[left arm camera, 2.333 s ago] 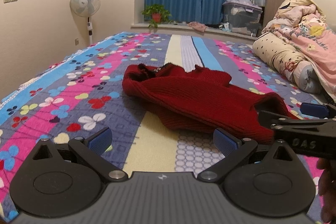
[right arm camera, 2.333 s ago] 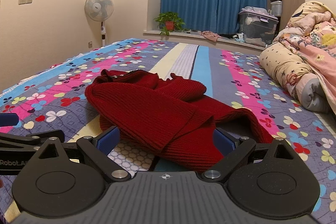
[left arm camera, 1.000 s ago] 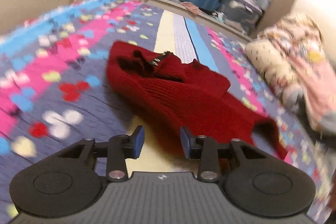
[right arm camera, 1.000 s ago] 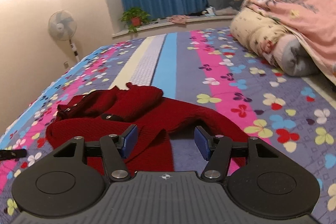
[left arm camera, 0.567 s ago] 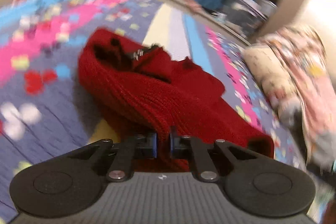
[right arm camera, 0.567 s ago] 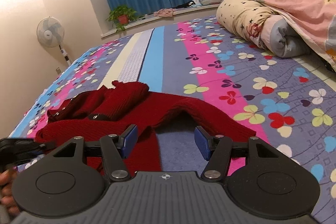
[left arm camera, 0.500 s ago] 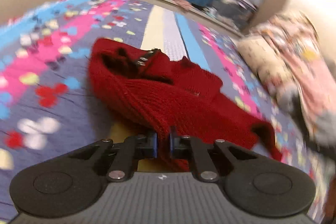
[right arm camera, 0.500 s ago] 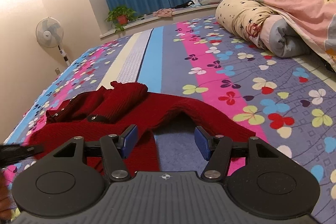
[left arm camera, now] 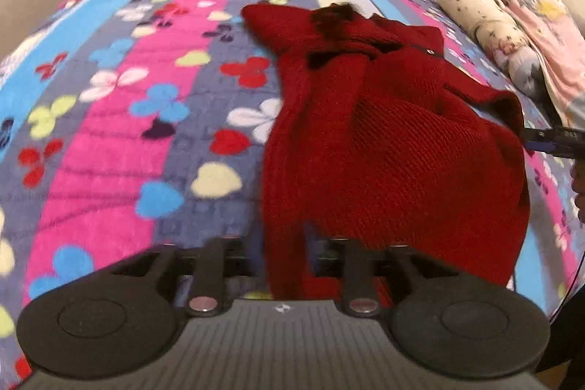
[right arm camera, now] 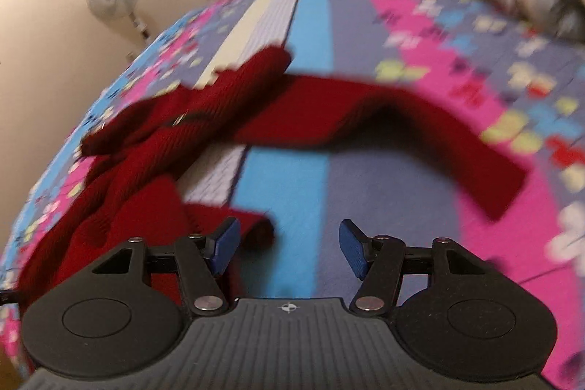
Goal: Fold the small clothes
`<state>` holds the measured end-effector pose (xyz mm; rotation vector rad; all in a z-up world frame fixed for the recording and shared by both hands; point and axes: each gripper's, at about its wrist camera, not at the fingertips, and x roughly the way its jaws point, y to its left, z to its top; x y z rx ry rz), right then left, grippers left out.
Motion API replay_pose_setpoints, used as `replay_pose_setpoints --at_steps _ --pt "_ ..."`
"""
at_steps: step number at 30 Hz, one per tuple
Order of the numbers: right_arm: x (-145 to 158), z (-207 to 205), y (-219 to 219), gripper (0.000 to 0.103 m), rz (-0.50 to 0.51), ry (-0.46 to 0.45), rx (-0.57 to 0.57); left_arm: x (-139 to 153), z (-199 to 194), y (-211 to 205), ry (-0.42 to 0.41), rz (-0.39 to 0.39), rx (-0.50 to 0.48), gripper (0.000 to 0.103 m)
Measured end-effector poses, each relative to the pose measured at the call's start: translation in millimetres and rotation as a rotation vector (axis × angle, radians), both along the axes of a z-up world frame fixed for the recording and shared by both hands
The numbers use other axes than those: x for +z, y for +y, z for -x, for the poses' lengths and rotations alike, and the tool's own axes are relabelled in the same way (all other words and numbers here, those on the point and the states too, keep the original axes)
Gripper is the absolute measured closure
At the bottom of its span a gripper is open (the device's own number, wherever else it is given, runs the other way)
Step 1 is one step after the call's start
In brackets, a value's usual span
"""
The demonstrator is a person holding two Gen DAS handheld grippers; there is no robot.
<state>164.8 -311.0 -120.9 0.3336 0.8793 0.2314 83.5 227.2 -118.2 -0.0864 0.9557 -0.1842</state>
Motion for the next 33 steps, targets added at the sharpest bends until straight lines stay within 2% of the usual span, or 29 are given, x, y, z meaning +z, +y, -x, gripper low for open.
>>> replay_pose_setpoints --at_steps 3,7,8,9,10,11,12,13,15,17,21,23,25,27,28,29,30,32,33 --pt "-16.7 -12.1 10.4 0.028 -0.035 0.011 -0.018 -6.5 -9.2 -1.2 0.026 0.037 0.028 0.055" --pt "-36.0 -30.2 16.6 0.030 -0.118 0.039 -0.041 -15.6 -20.7 -5.6 0.043 0.012 0.051 0.056" --pt "-37.2 -34.0 21.0 0.035 -0.116 0.038 -0.032 -18.5 -23.3 -6.6 0.047 0.007 0.054 0.056" --pt "-36.4 -37.4 26.8 0.053 -0.109 0.041 -0.015 -20.1 -25.3 -8.4 0.050 -0.002 0.055 0.056" --pt "-32.9 -39.7 33.7 0.064 -0.077 0.043 -0.006 -22.0 -27.4 -9.3 0.048 -0.011 0.057 0.059" --pt "-27.3 -40.3 40.6 0.069 -0.032 0.029 0.003 -22.9 -30.1 -10.5 0.046 -0.019 0.060 0.063" --pt "-19.5 -39.1 44.9 0.088 0.003 0.012 0.019 -23.1 -33.0 -11.2 0.044 -0.021 0.067 0.070" --pt "-9.1 -37.1 46.0 0.088 0.013 -0.001 0.037 -22.8 -34.7 -11.2 0.043 -0.016 0.073 0.078" --pt "19.8 -26.7 37.9 0.089 0.021 -0.058 0.032 -20.5 -37.0 -12.3 0.039 -0.005 0.085 0.083" --pt "60.9 -2.9 15.2 0.090 0.009 -0.154 -0.027 -14.7 -35.9 -16.2 0.018 -0.001 0.083 0.087" --pt "125.4 83.4 -32.9 0.091 0.028 -0.344 -0.147 7.9 -20.5 -24.0 -0.060 0.091 0.036 0.088" --pt "134.2 126.8 -53.8 0.091 0.088 -0.367 -0.214 18.2 -9.6 -27.2 -0.089 0.137 0.002 0.088" --pt "121.4 151.6 -63.9 0.092 0.156 -0.288 -0.215 20.9 -1.8 -32.4 -0.076 0.138 -0.022 0.088" --pt "85.0 153.3 -63.1 0.091 0.243 -0.087 -0.164 13.5 1.5 -36.3 -0.027 0.048 -0.033 0.090" --pt "63.0 147.1 -62.2 0.090 0.250 0.038 -0.110 8.4 1.3 -36.1 0.002 0.008 -0.029 0.090" --pt "47.1 142.4 -62.7 0.090 0.255 0.118 -0.090 3.3 0.2 -34.3 0.031 -0.022 -0.020 0.091" --pt "37.5 138.7 -63.2 0.090 0.287 0.155 -0.093 -0.5 -1.3 -31.2 0.051 -0.039 -0.009 0.091" --pt "38.2 132.3 -63.5 0.089 0.360 0.090 -0.095 -2.5 -2.0 -26.5 0.055 -0.046 0.002 0.091" --pt "40.0 126.8 -64.7 0.078 0.373 0.047 -0.092 -2.3 -2.4 -24.3 0.052 -0.026 0.007 0.090"
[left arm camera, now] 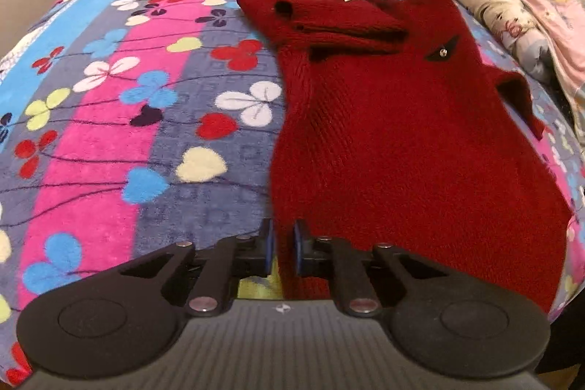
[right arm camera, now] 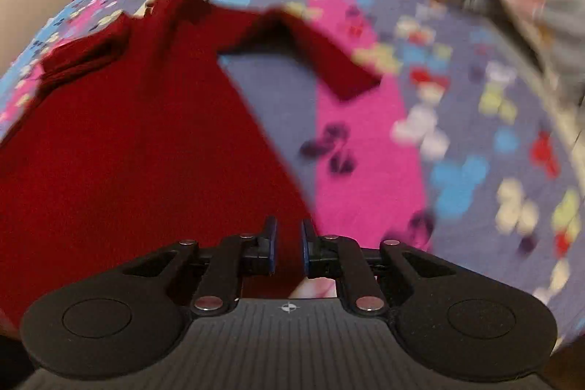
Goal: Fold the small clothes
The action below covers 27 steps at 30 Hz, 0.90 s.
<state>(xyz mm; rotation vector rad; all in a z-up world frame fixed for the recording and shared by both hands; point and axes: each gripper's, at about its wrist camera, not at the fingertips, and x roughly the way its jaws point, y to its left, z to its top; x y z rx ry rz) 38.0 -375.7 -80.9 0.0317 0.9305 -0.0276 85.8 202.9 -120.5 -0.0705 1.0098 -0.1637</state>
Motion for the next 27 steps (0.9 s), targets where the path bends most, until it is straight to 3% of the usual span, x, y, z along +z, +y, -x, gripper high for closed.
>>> replay_pose_setpoints --at_steps 1,3,4,9,11,12,13,15,17,18,20,22,25,27 --pt "0.9 -7.4 -3.2 0.061 -0.006 -0.035 0.010 -0.4 -0.7 0.8 -0.002 0.017 0.003 0.085" --pt "-5.3 -23.1 -6.9 0.051 -0.056 -0.051 0.026 -1.9 -5.0 -0.1 0.006 0.032 0.004 0.068" --pt "-12.1 -33.0 -8.3 0.050 -0.079 -0.041 0.047 -3.7 -6.5 -3.1 0.012 0.024 0.008 0.063" --pt "-57.2 -68.2 -3.6 0.050 -0.050 0.058 0.063 -23.7 -25.5 -15.0 0.063 -0.016 0.023 0.062" --pt "-70.7 -76.6 1.9 0.056 -0.074 0.109 0.072 -30.1 -31.0 -18.7 0.073 -0.043 0.023 0.073" --pt "-71.0 -77.7 5.7 0.073 -0.094 0.105 0.098 -30.5 -32.9 -19.0 0.068 -0.032 0.013 0.091" --pt "-68.3 -77.3 8.3 0.090 -0.111 0.101 0.128 -27.8 -33.4 -18.4 0.055 -0.036 0.015 0.091" --pt "-56.8 -71.5 12.2 0.094 -0.059 0.071 0.162 -19.2 -30.5 -12.4 0.020 -0.095 0.074 0.092" --pt "-50.0 -65.5 -4.0 0.096 -0.112 0.091 0.089 -13.6 -27.0 -8.6 0.011 -0.071 0.101 0.092" --pt "-52.2 -63.2 -9.7 0.096 -0.134 0.119 0.068 -14.9 -26.1 -14.3 0.013 -0.107 0.076 0.091" --pt "-60.2 -54.9 4.4 0.096 -0.043 0.169 0.157 -25.1 -28.1 -27.8 0.046 -0.198 0.018 0.088" --pt "-58.4 -51.8 15.2 0.095 0.009 0.157 0.199 -24.6 -31.8 -31.4 0.043 -0.241 0.032 0.065" --pt "-42.3 -56.1 3.8 0.092 -0.105 0.095 0.120 0.1 -29.5 -29.8 -0.087 -0.204 0.067 0.064" --pt "-23.0 -56.8 -6.0 0.090 -0.147 -0.026 0.065 14.8 -27.6 -35.1 -0.189 -0.187 0.055 0.065"
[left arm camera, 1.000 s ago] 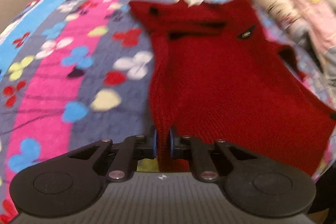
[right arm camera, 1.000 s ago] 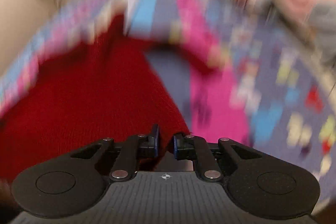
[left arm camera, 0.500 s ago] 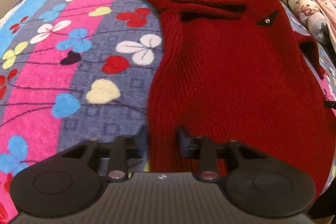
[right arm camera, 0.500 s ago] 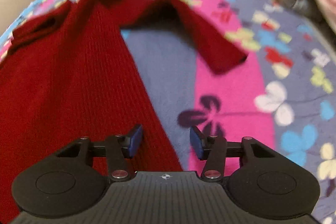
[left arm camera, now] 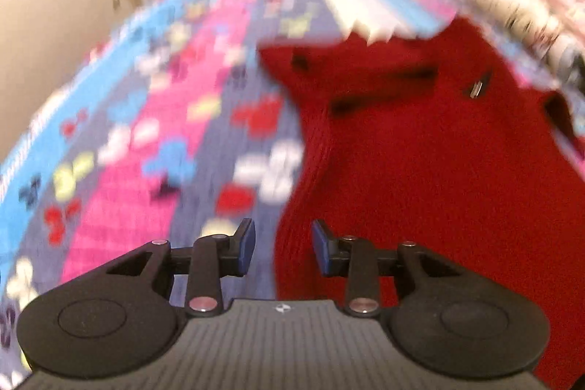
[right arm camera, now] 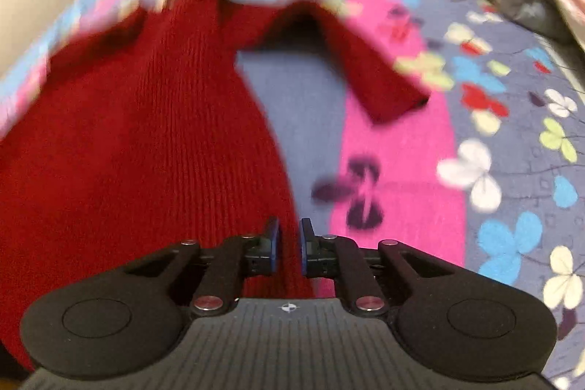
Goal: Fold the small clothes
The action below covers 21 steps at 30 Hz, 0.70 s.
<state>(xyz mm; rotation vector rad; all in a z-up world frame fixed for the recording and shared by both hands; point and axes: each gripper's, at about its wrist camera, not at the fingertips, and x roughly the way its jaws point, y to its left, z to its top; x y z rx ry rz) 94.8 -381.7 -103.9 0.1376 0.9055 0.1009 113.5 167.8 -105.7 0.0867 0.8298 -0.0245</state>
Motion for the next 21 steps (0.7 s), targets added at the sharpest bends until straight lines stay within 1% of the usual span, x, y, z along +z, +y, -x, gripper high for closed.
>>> replay_pose_setpoints --at_steps 2,3,4,5,6,7,8,9,10,11,12,13,16,20,21 --pt "9.7 -7.4 -5.7 0.081 -0.049 -0.090 -0.045 2.2 -1.5 -7.8 -0.022 0.021 -0.046 0.065" --pt "11.3 -12.1 -7.1 0.074 -0.081 -0.113 -0.062 0.3 -3.4 -10.6 -0.012 0.038 -0.070 0.066" --pt "12.1 -18.7 -6.8 0.074 -0.119 -0.126 -0.077 -4.5 -6.3 -13.3 0.014 0.049 -0.092 0.066" --pt "11.5 -25.2 -5.6 0.074 -0.148 -0.130 -0.082 -15.0 -11.6 -16.1 0.085 0.051 -0.108 0.066" --pt "9.7 -31.0 -3.6 0.074 -0.171 -0.134 -0.080 -30.1 -16.8 -19.2 0.184 0.040 -0.118 0.066" --pt "7.7 -35.0 -1.9 0.074 -0.184 -0.137 -0.077 -44.7 -20.2 -23.9 0.268 -0.001 -0.132 0.066" --pt "5.6 -42.6 0.5 0.073 -0.191 -0.143 -0.075 -45.9 -18.1 -29.4 0.251 -0.045 -0.155 0.065" --pt "1.7 -50.4 4.7 0.070 -0.198 -0.151 -0.075 -42.1 -17.7 -34.9 0.228 -0.071 -0.170 0.066" --pt "-0.3 -59.8 8.5 0.063 -0.208 -0.162 -0.078 -39.3 -17.3 -36.2 0.206 -0.067 -0.176 0.065" --pt "-2.5 -68.3 9.8 0.058 -0.221 -0.169 -0.084 -39.0 -18.0 -36.4 0.208 -0.064 -0.174 0.065" --pt "-5.8 -79.2 8.9 0.048 -0.233 -0.174 -0.096 -40.9 -17.1 -37.7 0.211 -0.064 -0.172 0.065" --pt "-10.9 -90.1 7.7 0.044 -0.245 -0.180 -0.110 -42.4 -17.2 -38.2 0.211 -0.067 -0.170 0.064" --pt "-27.5 -124.2 2.3 0.039 -0.267 -0.179 -0.148 -44.2 -18.7 -38.7 0.209 -0.070 -0.171 0.062" --pt "-48.1 -158.7 -2.7 0.039 -0.276 -0.159 -0.211 -45.9 -24.0 -36.2 0.208 -0.053 -0.167 0.060" --pt "-51.6 -165.6 -4.8 0.039 -0.285 -0.155 -0.226 -48.5 -30.6 -34.0 0.208 -0.046 -0.166 0.059"
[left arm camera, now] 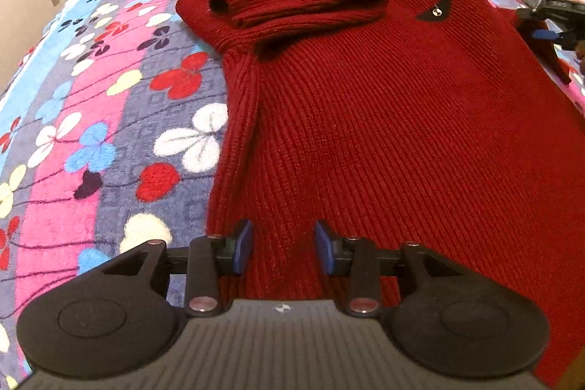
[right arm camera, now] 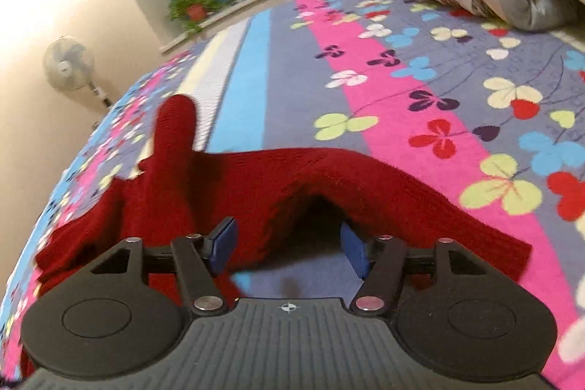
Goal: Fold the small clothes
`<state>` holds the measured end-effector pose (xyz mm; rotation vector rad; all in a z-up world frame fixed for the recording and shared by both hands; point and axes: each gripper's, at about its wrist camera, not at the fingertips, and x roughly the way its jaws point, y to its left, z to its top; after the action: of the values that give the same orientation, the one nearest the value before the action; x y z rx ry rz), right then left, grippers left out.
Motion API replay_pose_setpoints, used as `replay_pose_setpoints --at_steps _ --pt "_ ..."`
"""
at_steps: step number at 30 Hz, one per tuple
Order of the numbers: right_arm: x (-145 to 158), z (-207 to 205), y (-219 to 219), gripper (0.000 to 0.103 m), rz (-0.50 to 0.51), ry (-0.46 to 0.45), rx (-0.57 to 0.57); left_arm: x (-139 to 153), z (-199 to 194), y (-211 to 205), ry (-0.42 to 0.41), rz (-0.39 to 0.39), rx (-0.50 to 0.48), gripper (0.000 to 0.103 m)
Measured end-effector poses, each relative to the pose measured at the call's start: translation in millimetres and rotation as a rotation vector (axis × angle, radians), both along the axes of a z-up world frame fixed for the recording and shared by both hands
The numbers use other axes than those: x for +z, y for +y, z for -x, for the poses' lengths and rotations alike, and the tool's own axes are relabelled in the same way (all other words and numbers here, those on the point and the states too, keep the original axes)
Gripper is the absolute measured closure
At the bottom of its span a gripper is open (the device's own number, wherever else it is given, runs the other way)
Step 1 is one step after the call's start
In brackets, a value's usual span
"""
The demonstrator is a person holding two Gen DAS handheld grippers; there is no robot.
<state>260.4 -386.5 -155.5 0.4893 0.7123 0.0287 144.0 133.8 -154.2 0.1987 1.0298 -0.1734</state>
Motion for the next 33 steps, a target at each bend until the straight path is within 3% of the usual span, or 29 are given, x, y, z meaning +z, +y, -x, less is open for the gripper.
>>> replay_pose_setpoints --at_steps 2,4,8,10,12,13,16,20,23,26,27,30,33 --pt "-4.8 -13.7 -4.5 0.043 -0.007 0.013 -0.020 0.3 -3.4 0.3 -0.001 0.007 0.001 0.059" --pt "-4.6 -26.9 -8.7 0.087 0.011 0.025 -0.004 0.4 -4.6 1.1 -0.001 0.016 0.003 0.057" --pt "21.2 -41.5 -41.5 0.089 0.116 -0.073 -0.069 -1.9 -11.9 3.0 0.003 0.030 0.007 0.057" --pt "38.0 -42.1 -76.4 0.090 0.178 -0.136 -0.188 -1.6 -13.2 2.7 0.003 0.033 0.009 0.056" --pt "45.4 -36.2 -112.3 0.090 0.304 -0.186 -0.335 -2.0 -14.4 2.4 0.003 0.035 0.008 0.056" --pt "41.8 -34.4 -130.0 0.090 0.360 -0.170 -0.398 -2.2 -14.6 2.3 0.002 0.035 0.006 0.056" --pt "1.8 -34.9 -175.9 0.087 0.240 -0.035 -0.397 -2.6 -16.0 3.3 0.003 0.040 0.003 0.056" --pt "-37.4 -31.7 -185.2 0.082 0.237 0.070 -0.409 -2.0 -17.3 3.5 0.007 0.045 0.008 0.056" --pt "-33.2 -16.5 -207.3 0.081 0.161 0.042 -0.574 -2.5 -17.2 3.0 0.002 0.040 0.003 0.055" --pt "-32.6 -2.9 -220.0 0.075 0.171 0.100 -0.692 -2.8 -16.9 4.1 0.002 0.045 0.001 0.055" --pt "-29.1 -0.3 -216.9 0.072 0.190 0.101 -0.692 -2.8 -17.1 4.2 0.003 0.045 0.001 0.055" --pt "-2.0 5.2 -191.7 0.072 0.380 0.062 -0.700 -2.0 -18.6 3.2 0.009 0.043 0.007 0.055" --pt "30.7 20.4 -175.1 0.070 0.422 -0.029 -0.706 -0.4 -18.7 3.0 0.010 0.046 0.019 0.055"
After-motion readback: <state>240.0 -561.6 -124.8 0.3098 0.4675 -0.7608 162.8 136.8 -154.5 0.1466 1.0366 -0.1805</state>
